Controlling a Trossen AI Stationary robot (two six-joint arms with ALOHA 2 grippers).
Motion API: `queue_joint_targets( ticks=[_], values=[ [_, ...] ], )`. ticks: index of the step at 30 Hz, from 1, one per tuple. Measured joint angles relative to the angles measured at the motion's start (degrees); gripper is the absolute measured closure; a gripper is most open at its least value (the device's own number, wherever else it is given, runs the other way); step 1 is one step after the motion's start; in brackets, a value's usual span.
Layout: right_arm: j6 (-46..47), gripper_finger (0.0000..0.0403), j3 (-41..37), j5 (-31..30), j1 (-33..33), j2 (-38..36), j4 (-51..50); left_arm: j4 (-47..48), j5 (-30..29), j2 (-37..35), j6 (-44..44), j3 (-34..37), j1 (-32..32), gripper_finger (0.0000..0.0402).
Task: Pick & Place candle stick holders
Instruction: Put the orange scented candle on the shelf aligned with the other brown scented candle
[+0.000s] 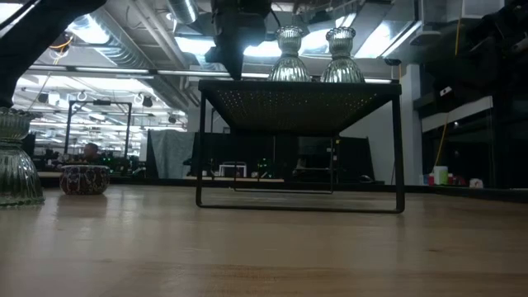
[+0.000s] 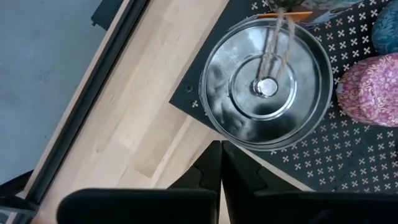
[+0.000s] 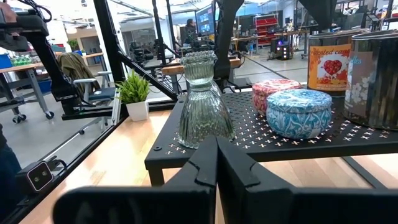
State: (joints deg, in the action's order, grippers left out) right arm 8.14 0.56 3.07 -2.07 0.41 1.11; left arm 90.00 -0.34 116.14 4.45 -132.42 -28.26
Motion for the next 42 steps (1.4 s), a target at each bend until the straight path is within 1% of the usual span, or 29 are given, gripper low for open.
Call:
queue_joint_targets(
  ticks=[3,5,9,13,18,22,26,31,37,42],
  values=[
    [-0.01,0.0397,0.0,0.0,-0.01,0.01,0.01,-0.07,0.76,-0.06,-1.2,1.09,-0.38,0.04],
    [-0.01,0.0397,0.0,0.0,0.0,0.02,0.01,-0.09,1.66,-0.87,-1.19,3.74,-0.91,0.04],
    [-0.02,0.0397,0.0,0.02,0.0,0.02,0.02,-0.99,1.67,-3.9,-1.2,10.2,-1.26,0.04],
    [0.0,0.0398,0.0,0.01,0.0,0.01,0.0,-6.62,2.5,-6.53,-1.44,17.01,-1.22,0.04],
    [-0.02,0.0397,0.0,0.02,0.0,0.01,0.02,-10.73,2.93,-8.24,-6.72,22.27,-0.71,0.04],
    [-0.02,0.0397,0.0,0.02,-0.02,0.0,0.01,-12.87,2.14,-8.33,-10.23,22.75,-0.65,0.04],
    [-0.02,0.0397,0.0,0.01,-0.01,0.01,0.0,-15.32,2.14,-8.31,-11.71,22.82,-0.67,0.04],
    [-0.02,0.0397,0.0,0.02,0.0,0.02,0.0,-16.77,5.46,-8.31,-11.76,22.82,-0.67,0.04],
    [-0.02,0.0398,0.0,0.0,0.0,0.0,0.0,-19.89,6.06,-8.31,-11.76,22.82,-0.34,0.04],
    [0.0,0.0397,0.0,0.02,-0.02,0.01,0.02,-21.96,9.31,-8.31,-11.74,22.82,-0.34,0.04]
  ],
)
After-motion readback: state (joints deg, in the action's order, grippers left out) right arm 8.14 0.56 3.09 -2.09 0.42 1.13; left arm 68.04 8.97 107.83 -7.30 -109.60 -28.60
